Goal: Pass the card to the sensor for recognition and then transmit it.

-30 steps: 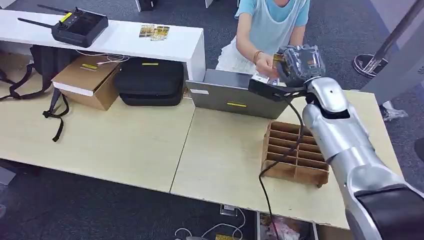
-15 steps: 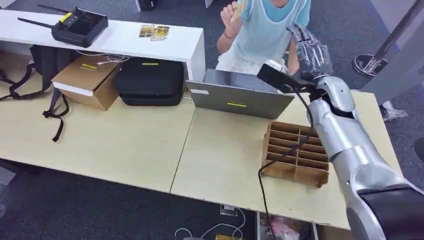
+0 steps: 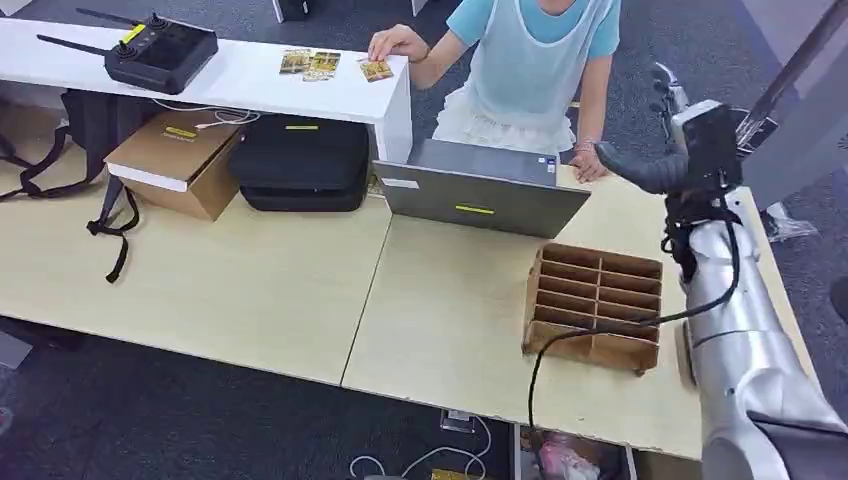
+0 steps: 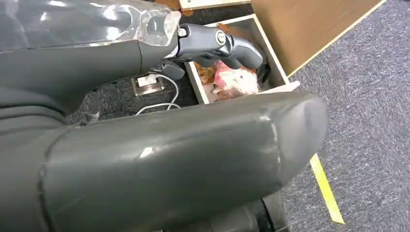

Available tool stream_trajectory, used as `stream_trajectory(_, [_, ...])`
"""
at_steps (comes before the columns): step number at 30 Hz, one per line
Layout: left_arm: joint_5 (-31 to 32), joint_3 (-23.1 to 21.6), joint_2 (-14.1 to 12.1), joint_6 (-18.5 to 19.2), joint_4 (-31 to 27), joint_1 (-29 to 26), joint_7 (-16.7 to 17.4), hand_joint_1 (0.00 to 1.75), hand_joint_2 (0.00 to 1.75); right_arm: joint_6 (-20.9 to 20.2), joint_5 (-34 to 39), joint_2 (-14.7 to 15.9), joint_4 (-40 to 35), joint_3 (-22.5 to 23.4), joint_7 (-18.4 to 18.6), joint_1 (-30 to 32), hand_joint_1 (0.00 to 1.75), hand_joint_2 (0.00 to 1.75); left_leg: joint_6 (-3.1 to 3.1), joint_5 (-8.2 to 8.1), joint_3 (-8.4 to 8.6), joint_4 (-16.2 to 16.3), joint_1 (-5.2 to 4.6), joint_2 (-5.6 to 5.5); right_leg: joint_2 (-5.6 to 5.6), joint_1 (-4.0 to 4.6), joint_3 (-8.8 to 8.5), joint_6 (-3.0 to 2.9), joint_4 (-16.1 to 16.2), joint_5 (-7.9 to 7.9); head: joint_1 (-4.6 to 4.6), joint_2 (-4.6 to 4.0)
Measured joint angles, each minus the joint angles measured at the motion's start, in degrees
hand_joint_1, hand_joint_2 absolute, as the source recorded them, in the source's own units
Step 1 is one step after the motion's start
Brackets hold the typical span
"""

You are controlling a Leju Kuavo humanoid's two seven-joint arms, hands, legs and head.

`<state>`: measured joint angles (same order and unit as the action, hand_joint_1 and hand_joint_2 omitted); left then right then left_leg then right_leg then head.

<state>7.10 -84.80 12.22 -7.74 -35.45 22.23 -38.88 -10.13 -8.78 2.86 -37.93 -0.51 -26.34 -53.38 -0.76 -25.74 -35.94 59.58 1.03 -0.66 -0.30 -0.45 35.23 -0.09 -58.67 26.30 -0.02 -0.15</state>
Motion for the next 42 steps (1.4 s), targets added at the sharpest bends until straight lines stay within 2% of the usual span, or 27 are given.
stream_trajectory(1, [0.02,0.00,0.04,0.00,0.20,0.00,-0.17,0.00,0.00,-2.24,2.19,0.98,-1.12,1.03,-0.35,1.72,0.00,1.75,0.01,-0.01,-0.02,0.00,0.00,-0.04,-0.08,0.00,-0.02,0.04,0.00,0.02,0.04,0.00])
stream_trajectory(6, [0.02,0.00,0.20,0.00,0.74,-0.01,-0.61,0.00,0.00,-6.90,11.04,5.23,-6.70,5.08,-0.83,10.84,0.00,1.75,0.05,-0.04,-0.04,0.00,0.00,-0.13,-0.18,0.00,-0.02,0.05,0.06,0.05,0.00,0.00])
stream_trajectory(10, [0.09,0.00,0.26,0.00,1.09,-0.01,-0.81,0.00,0.00,-6.03,16.08,7.90,-14.93,8.45,0.11,21.83,0.00,1.75,0.06,-0.08,-0.10,-0.02,0.00,-0.27,-0.31,0.00,-0.04,0.13,0.05,0.13,0.04,0.00])
stream_trajectory(14, [0.46,0.00,0.26,-0.02,1.12,0.00,-0.83,0.00,0.00,-5.09,18.37,8.86,-23.56,11.04,1.35,32.87,0.00,1.75,0.08,-0.18,-0.10,-0.05,0.00,-0.25,-0.29,0.00,-0.02,0.12,0.05,0.20,0.00,0.00])
stream_trajectory(24, [1.97,0.00,2.06,-0.11,3.65,0.70,-1.29,0.00,0.00,-3.78,17.59,9.41,-38.21,15.13,3.87,49.66,0.00,1.75,0.12,-0.21,-0.10,-0.08,-0.02,-0.19,-0.25,-0.02,0.00,0.13,0.05,0.23,0.00,0.02])
stream_trajectory(27, [2.45,0.00,3.06,-0.11,4.46,1.03,-1.29,0.00,0.00,-0.73,12.33,9.36,-41.54,15.48,3.87,53.14,0.00,1.75,0.13,-0.22,-0.10,-0.08,-0.03,-0.15,-0.23,-0.04,-0.01,0.13,0.05,0.23,0.04,0.00])
stream_trajectory(28, [2.54,0.00,3.21,-0.11,4.64,1.06,-1.29,0.00,0.00,1.61,8.56,9.32,-42.70,15.48,3.49,54.20,0.00,1.75,0.13,-0.22,-0.10,-0.08,-0.03,-0.15,-0.22,-0.04,-0.01,0.13,0.05,0.23,0.00,0.00])
stream_trajectory(30, [2.67,0.00,3.36,-0.11,4.92,1.11,-1.31,0.00,0.00,9.93,-4.76,8.79,-45.20,15.29,2.73,56.03,0.00,1.75,0.13,-0.22,-0.10,-0.08,-0.05,-0.16,-0.23,-0.05,-0.01,0.13,0.05,0.23,0.02,0.00])
stream_trajectory(32, [2.64,0.00,3.37,-0.11,4.94,1.12,-1.31,0.00,0.00,15.51,-15.37,8.18,-47.40,14.36,3.24,57.39,0.00,1.75,0.13,-0.22,-0.07,-0.09,-0.04,-0.07,-0.16,-0.04,-0.01,0.13,0.04,0.23,0.00,0.00])
stream_trajectory(38, [2.58,0.00,3.39,-0.11,4.98,1.12,-1.31,0.00,0.00,23.68,-32.21,7.39,-49.51,11.48,5.86,58.79,0.00,1.75,0.12,-0.21,-0.05,-0.13,-0.04,-0.01,-0.09,-0.04,-0.02,0.13,0.03,0.22,0.00,0.00])
stream_trajectory(42, [2.56,0.00,3.41,-0.11,4.98,1.12,-1.33,0.00,0.00,30.54,-50.05,7.20,-49.38,7.98,10.34,58.49,0.00,1.75,0.12,-0.21,-0.05,-0.13,-0.04,-0.01,-0.09,-0.04,-0.02,0.13,0.03,0.22,0.00,0.00])
